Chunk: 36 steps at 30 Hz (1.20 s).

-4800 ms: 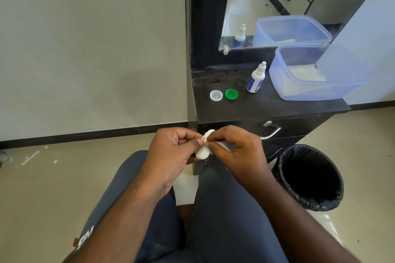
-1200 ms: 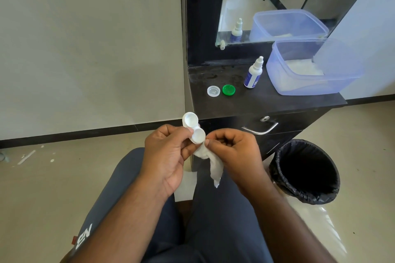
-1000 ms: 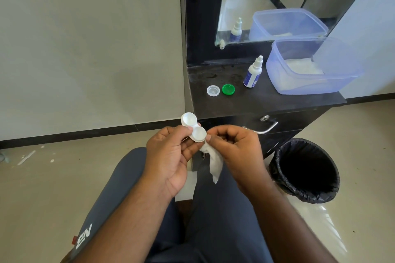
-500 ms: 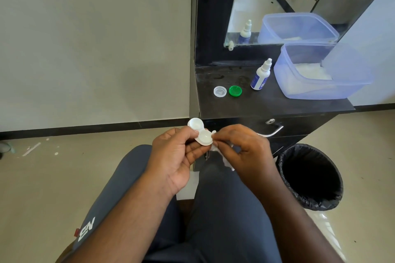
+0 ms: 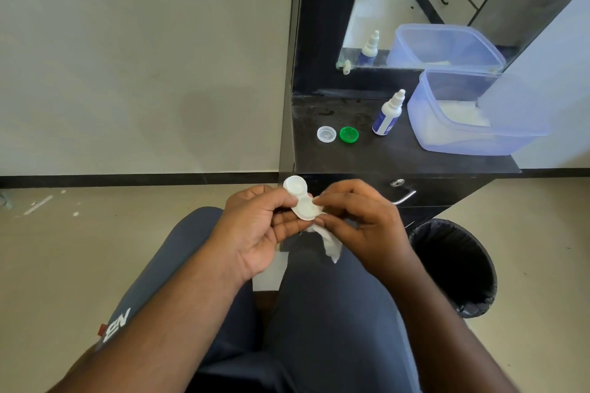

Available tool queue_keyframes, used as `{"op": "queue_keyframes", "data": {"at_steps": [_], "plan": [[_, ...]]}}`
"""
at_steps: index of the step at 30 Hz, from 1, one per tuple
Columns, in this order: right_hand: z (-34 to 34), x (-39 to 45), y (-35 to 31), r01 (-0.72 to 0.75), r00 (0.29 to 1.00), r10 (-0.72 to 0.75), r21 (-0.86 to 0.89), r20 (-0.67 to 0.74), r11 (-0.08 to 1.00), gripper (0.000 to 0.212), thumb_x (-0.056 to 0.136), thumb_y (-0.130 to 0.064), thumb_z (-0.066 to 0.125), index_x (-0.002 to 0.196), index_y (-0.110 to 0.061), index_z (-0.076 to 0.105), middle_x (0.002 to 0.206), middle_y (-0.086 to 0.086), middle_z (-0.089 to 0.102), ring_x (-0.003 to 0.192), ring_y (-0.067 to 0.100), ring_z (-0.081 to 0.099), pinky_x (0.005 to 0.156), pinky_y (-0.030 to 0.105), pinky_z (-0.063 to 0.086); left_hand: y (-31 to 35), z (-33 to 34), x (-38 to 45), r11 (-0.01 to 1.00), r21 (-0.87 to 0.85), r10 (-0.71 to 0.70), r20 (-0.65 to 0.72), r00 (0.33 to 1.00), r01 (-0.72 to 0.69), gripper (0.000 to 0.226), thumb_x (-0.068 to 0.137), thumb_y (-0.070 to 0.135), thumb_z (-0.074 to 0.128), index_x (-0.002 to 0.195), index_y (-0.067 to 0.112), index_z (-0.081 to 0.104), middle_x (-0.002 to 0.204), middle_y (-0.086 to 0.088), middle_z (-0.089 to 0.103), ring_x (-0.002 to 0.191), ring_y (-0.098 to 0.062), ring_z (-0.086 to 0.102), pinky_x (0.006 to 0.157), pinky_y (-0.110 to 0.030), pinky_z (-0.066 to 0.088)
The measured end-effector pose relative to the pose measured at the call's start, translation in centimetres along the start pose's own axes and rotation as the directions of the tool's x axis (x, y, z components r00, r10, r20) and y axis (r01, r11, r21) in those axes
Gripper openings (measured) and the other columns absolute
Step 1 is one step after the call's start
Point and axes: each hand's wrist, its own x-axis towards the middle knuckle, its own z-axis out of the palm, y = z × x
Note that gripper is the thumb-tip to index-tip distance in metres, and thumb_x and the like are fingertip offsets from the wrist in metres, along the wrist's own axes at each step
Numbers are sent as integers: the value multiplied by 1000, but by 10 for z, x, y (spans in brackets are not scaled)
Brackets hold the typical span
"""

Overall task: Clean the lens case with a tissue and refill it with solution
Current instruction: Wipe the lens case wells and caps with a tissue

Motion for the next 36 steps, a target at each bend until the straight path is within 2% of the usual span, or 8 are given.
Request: {"op": "queue_keyframes", "data": {"at_steps": [6, 10, 13, 16, 18, 22, 25, 36], "plan": [[-8, 1, 3, -6, 998, 6, 9, 57, 1000, 12, 76, -13, 76, 88, -8, 75, 93, 2, 66, 87, 8, 63, 76, 23, 54, -3, 4, -1, 999, 43, -17, -13, 1000, 18, 21, 84, -9, 58, 105, -9, 58, 84, -24, 73, 73, -34, 73, 58, -37, 61], [2, -2, -6, -34, 998, 38, -81, 46, 996, 11, 76, -17, 75, 85, -9, 76, 89, 2, 64, 83, 6, 59, 73, 16, 51, -7, 4, -4, 998, 53, 19, -43, 999, -16, 9, 84, -10, 58, 90, -4, 59, 78, -20, 74, 67, -30, 73, 55, -35, 61], [14, -3, -12, -61, 998, 61, -163, -4, 985, 9, 74, -14, 72, 81, -9, 76, 84, 3, 63, 79, 5, 56, 69, 9, 47, -9, 4, -5, 997, 65, 55, -78, 995, -49, 9, 83, -10, 58, 78, -2, 58, 73, -18, 74, 60, -25, 72, 55, -31, 61], [18, -5, -13, -187, 979, 174, -126, -107, 974, 7, 74, -11, 76, 81, -12, 76, 82, -1, 61, 74, 4, 57, 67, 6, 44, -12, 4, -4, 993, 64, 102, -119, 988, -95, 6, 82, -9, 61, 80, -4, 60, 71, -17, 74, 61, -25, 72, 61, -32, 61], [19, -8, -14, -231, 966, 213, -113, -147, 966, 9, 74, -8, 78, 82, -12, 76, 83, 0, 63, 75, 4, 58, 67, 8, 46, -14, 5, -4, 991, 73, 118, -136, 984, -109, 3, 81, -7, 63, 82, -5, 62, 72, -16, 74, 64, -25, 73, 61, -30, 61], [26, -8, -21, -212, 969, 192, -116, -158, 970, 9, 75, -6, 77, 83, -11, 76, 81, 1, 63, 73, 7, 60, 64, 15, 50, -21, 8, -5, 989, 89, 127, -158, 979, -114, 13, 79, -6, 65, 68, 1, 61, 73, -19, 72, 60, -21, 67, 57, -25, 58], [27, -7, -21, -249, 958, 228, -108, -175, 963, 9, 75, -7, 78, 82, -12, 76, 81, -1, 63, 73, 7, 60, 64, 17, 51, -24, 9, -8, 988, 96, 139, -168, 976, -124, 18, 77, -7, 66, 64, 2, 60, 69, -18, 69, 60, -21, 66, 63, -29, 59], [29, -8, -23, -247, 962, 225, -139, -156, 959, 10, 75, -6, 77, 83, -11, 75, 83, 1, 65, 74, 8, 61, 70, 17, 51, -24, 6, -7, 982, 123, 163, -191, 968, -141, 10, 78, -6, 67, 70, -3, 62, 76, -19, 71, 69, -25, 70, 71, -35, 60]]}}
